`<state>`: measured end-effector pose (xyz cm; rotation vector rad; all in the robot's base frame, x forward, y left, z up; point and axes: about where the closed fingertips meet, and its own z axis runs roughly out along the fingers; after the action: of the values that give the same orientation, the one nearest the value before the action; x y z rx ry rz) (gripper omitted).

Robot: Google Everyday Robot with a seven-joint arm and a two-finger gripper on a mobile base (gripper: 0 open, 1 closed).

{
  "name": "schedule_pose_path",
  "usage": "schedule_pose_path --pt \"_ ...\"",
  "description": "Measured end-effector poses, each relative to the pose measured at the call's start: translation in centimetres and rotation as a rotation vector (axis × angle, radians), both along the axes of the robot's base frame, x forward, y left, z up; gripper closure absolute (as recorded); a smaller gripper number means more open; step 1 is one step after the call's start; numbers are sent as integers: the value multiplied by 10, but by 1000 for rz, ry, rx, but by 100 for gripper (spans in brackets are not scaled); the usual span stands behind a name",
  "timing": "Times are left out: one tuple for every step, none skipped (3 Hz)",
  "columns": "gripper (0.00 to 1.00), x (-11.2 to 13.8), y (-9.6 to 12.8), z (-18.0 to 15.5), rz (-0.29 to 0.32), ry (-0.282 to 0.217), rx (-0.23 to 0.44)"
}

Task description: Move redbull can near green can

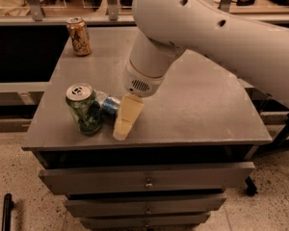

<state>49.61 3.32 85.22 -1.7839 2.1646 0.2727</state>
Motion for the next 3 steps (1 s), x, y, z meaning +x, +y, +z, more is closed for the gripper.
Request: schedule_pose_path --pt "0 -2 -12 9 8 -28 58" --pt "0 -9 -37 31 14 -93 200" --pt "0 -16 -66 50 32 -160 327"
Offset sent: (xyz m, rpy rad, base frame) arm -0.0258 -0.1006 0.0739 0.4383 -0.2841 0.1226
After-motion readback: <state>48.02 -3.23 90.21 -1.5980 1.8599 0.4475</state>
